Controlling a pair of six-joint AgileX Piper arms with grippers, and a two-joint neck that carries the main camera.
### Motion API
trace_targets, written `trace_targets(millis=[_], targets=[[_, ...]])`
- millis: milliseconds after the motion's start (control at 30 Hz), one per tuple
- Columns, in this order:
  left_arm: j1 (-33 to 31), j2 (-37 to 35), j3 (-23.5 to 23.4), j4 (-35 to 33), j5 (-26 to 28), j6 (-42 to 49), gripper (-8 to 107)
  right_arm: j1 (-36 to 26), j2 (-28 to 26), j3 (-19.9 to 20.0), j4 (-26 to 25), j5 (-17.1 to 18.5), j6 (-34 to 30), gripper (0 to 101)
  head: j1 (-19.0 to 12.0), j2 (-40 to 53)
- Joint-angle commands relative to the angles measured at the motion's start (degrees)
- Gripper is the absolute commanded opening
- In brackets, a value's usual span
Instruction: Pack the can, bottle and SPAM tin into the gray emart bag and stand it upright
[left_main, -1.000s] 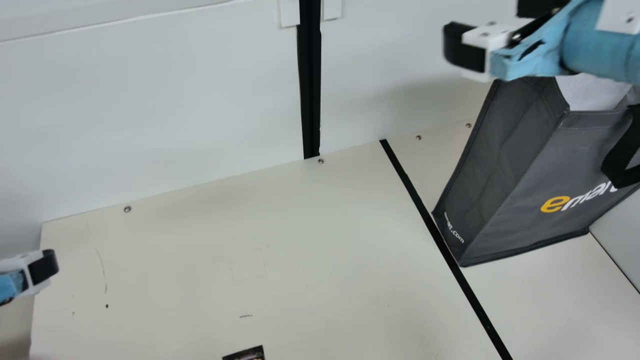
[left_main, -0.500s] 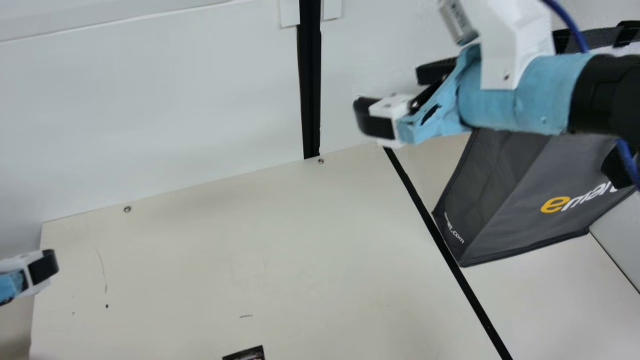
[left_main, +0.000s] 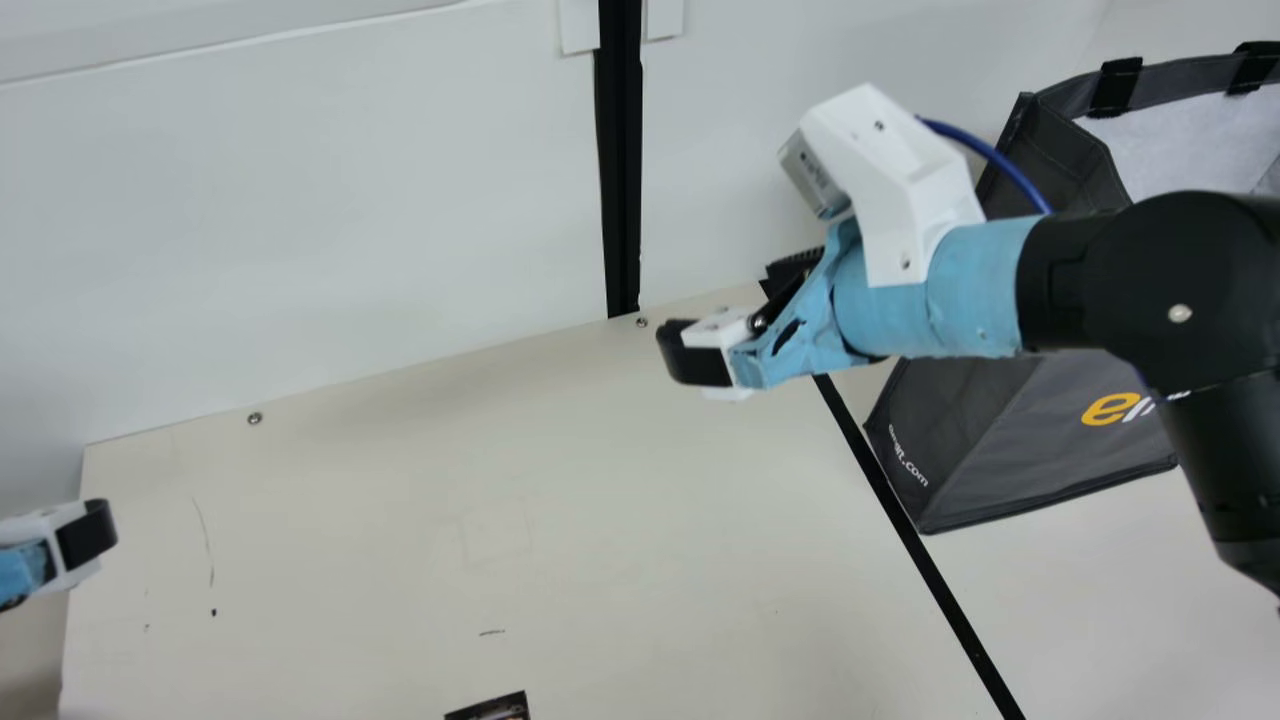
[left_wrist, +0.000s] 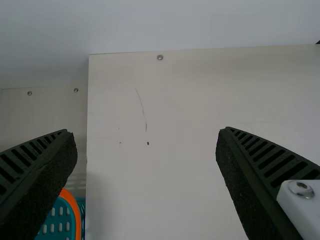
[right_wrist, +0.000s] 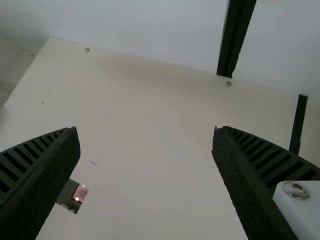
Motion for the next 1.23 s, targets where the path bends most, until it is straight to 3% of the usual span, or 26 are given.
trace_targets(millis=[0, 200, 1200], targets=[[0.00, 0.00, 0.00, 0.00, 0.00, 0.00, 90, -0.03, -0.16, 2.66, 0.40, -0.29, -0.60, 95, -1.21, -0.14], [0.00, 0.00, 0.00, 0.00, 0.00, 0.00, 90, -1.03, -0.20, 7.44, 2.03, -1.42, -3.34, 95, -1.21, -0.14], [0.00, 0.00, 0.00, 0.00, 0.00, 0.00, 90, -1.03, -0.19, 7.48, 1.64, -1.78, -3.36, 95, -1.21, -0.14]])
